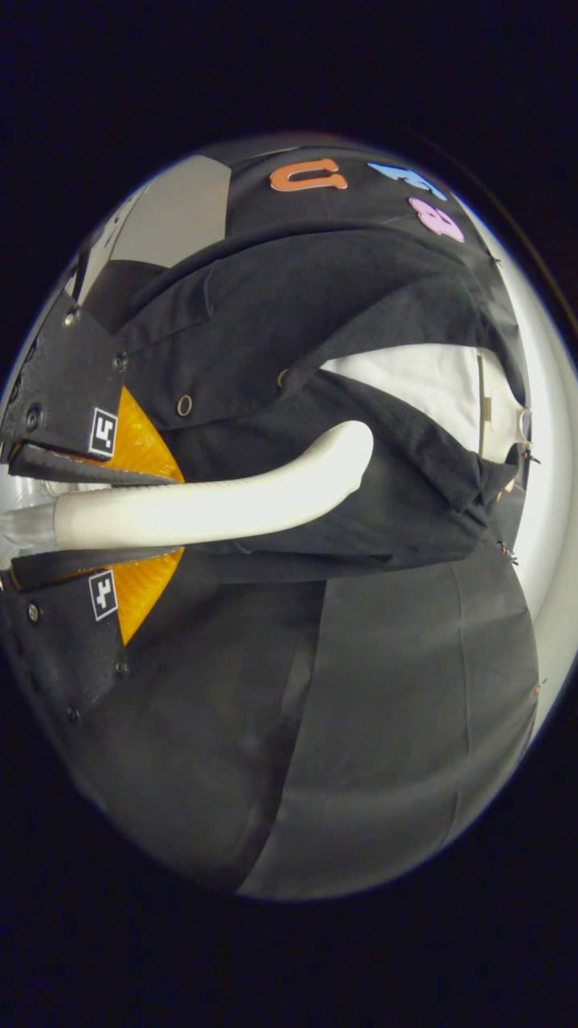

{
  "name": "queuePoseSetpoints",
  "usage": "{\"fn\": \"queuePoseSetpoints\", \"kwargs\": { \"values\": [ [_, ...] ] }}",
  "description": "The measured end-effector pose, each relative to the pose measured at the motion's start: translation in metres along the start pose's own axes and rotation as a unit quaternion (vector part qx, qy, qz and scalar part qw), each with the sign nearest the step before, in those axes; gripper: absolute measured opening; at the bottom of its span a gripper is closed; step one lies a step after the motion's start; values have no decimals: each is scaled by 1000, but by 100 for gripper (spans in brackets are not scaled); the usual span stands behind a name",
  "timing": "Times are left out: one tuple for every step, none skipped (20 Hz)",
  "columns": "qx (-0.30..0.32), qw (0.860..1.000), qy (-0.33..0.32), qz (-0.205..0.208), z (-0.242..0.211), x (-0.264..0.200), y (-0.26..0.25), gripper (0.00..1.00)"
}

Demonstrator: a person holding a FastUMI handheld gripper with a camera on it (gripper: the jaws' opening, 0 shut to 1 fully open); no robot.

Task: Iron the clothes twice with a garment steamer, once on the left side and once on the right side.

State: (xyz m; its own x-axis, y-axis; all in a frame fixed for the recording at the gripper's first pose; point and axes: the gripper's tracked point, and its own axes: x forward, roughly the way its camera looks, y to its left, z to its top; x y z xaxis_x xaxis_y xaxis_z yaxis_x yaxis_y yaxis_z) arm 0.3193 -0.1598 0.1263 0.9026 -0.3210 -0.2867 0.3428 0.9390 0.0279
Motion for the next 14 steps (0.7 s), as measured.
{"fn": "queuePoseSetpoints", "kwargs": {
  "values": [
    [0, 1000, 4, 0, -5, 1, 1, 38],
    [-2, 1000, 7, 0, -13, 0, 2, 38],
    [-5, 1000, 11, 0, -20, -1, 2, 38],
    [-7, 1000, 14, 1, -25, -1, 2, 38],
    [-10, 1000, 17, 2, -30, -2, 3, 38],
    [-13, 1000, 21, 2, -36, 0, 5, 38],
    [-16, 1000, 24, 3, -41, 1, 7, 38],
    [-18, 999, 29, 3, -47, 2, 7, 38],
    [-18, 999, 34, 4, -54, 4, 8, 38],
    [-19, 999, 38, 4, -60, 4, 9, 38],
    [-21, 999, 42, 5, -65, 4, 10, 38],
    [-24, 999, 45, 4, -71, 5, 11, 38],
    [-28, 998, 47, 4, -74, 6, 12, 38],
    [-30, 998, 49, 4, -79, 7, 13, 38]
  ]
}}
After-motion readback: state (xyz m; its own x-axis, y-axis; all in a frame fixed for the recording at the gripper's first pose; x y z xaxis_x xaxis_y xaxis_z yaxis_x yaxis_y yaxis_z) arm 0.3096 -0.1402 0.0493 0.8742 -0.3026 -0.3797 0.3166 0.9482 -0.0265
